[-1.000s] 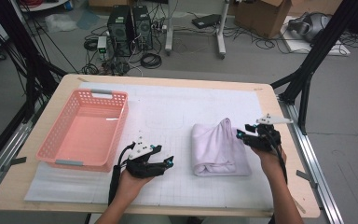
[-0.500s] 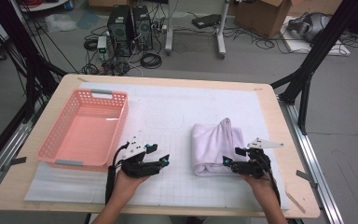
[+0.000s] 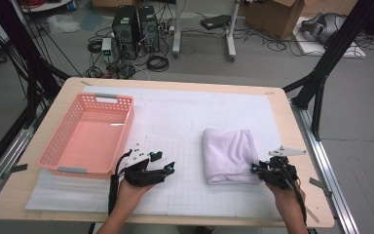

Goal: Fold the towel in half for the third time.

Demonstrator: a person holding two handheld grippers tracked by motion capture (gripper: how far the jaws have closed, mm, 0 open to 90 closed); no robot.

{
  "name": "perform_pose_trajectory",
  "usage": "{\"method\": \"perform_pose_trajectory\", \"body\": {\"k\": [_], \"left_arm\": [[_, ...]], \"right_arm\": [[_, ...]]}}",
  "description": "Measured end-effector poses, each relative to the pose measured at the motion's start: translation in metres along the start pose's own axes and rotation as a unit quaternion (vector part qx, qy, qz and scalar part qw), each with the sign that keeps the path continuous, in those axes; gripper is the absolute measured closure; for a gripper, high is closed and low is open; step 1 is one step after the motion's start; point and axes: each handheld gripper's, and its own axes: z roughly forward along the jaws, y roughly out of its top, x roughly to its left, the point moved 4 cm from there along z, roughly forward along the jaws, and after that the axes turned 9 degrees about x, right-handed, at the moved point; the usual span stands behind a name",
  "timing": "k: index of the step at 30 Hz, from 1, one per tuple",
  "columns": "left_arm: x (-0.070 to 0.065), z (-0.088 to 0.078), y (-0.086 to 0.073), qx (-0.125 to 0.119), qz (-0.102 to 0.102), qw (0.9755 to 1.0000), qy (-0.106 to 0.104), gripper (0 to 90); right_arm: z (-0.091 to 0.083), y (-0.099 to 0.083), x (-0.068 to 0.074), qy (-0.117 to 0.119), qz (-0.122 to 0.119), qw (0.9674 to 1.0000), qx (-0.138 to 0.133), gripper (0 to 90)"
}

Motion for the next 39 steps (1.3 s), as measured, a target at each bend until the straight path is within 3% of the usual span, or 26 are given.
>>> {"method": "perform_pose_trajectory", "body": {"k": [2, 4, 5, 7, 9, 11, 14, 16, 19, 22, 24, 25, 27, 30, 33, 35, 39], "left_arm": [[0.0, 0.0, 0.0, 0.0, -0.002, 1.0, 0.0, 36.9], [0.001, -0.001, 0.0, -0.002, -0.003, 1.0, 0.001, 36.9], [0.001, -0.001, 0.001, -0.003, -0.002, 1.0, 0.001, 36.9], [0.002, -0.001, 0.0, -0.002, -0.005, 1.0, 0.001, 36.9], [0.001, -0.001, 0.0, -0.002, -0.004, 1.0, 0.0, 36.8], [0.001, -0.001, 0.0, -0.001, -0.004, 1.0, -0.001, 36.9], [0.002, -0.001, 0.0, 0.001, -0.004, 1.0, -0.001, 36.9], [0.002, -0.001, 0.0, 0.0, -0.005, 1.0, -0.001, 36.9], [0.004, -0.002, 0.0, -0.001, -0.007, 1.0, 0.002, 36.9], [0.005, -0.002, 0.0, -0.001, -0.008, 1.0, 0.003, 36.8], [0.005, -0.002, 0.0, -0.002, -0.009, 1.0, 0.003, 36.9], [0.005, -0.002, 0.0, -0.001, -0.008, 1.0, 0.004, 36.9], [0.005, -0.002, 0.0, -0.001, -0.009, 1.0, 0.004, 36.9], [0.006, -0.003, 0.001, -0.004, -0.009, 0.9999, 0.004, 36.9], [0.006, -0.003, 0.001, -0.003, -0.013, 0.9999, 0.004, 36.8], [0.006, -0.003, 0.001, -0.005, -0.014, 0.9999, 0.003, 36.8], [0.006, -0.003, 0.0, -0.001, -0.013, 0.9999, 0.003, 36.8]], "right_arm": [[-0.002, -0.002, -0.003, -0.009, -0.002, 0.9999, -0.005, 57.1], [-0.009, 0.001, -0.004, -0.014, 0.002, 0.9995, -0.029, 50.5], [-0.014, 0.005, -0.004, -0.011, -0.003, 0.9984, -0.055, 49.9], [-0.018, 0.011, -0.002, -0.008, -0.012, 0.9959, -0.09, 52.8], [-0.014, 0.012, 0.002, 0.01, -0.02, 0.9949, -0.098, 61.1], [-0.004, 0.013, 0.004, 0.008, -0.034, 0.9953, -0.09, 67.8], [0.013, 0.013, 0.002, 0.006, -0.011, 0.9974, -0.071, 65.9], [0.024, 0.009, -0.001, -0.011, -0.006, 0.999, -0.044, 69.1], [0.023, 0.006, -0.002, -0.024, -0.016, 0.9993, -0.022, 80.6], [0.012, 0.001, 0.001, -0.046, -0.021, 0.9987, 0.008, 83.8], [0.006, -0.005, 0.001, -0.033, -0.002, 0.9987, 0.037, 79.3], [0.003, -0.006, 0.001, -0.039, -0.001, 0.9987, 0.033, 72.2], [0.0, -0.005, -0.003, -0.039, -0.004, 0.9991, 0.018, 66.9], [-0.005, 0.004, -0.007, -0.029, 0.001, 0.9991, -0.03, 60.5], [-0.002, 0.02, -0.01, -0.029, -0.021, 0.9972, -0.066, 58.8], [0.006, 0.032, -0.015, -0.024, -0.015, 0.9966, -0.077, 54.9], [0.024, 0.059, -0.031, -0.039, 0.005, 0.9958, -0.082, 48.4]]}}
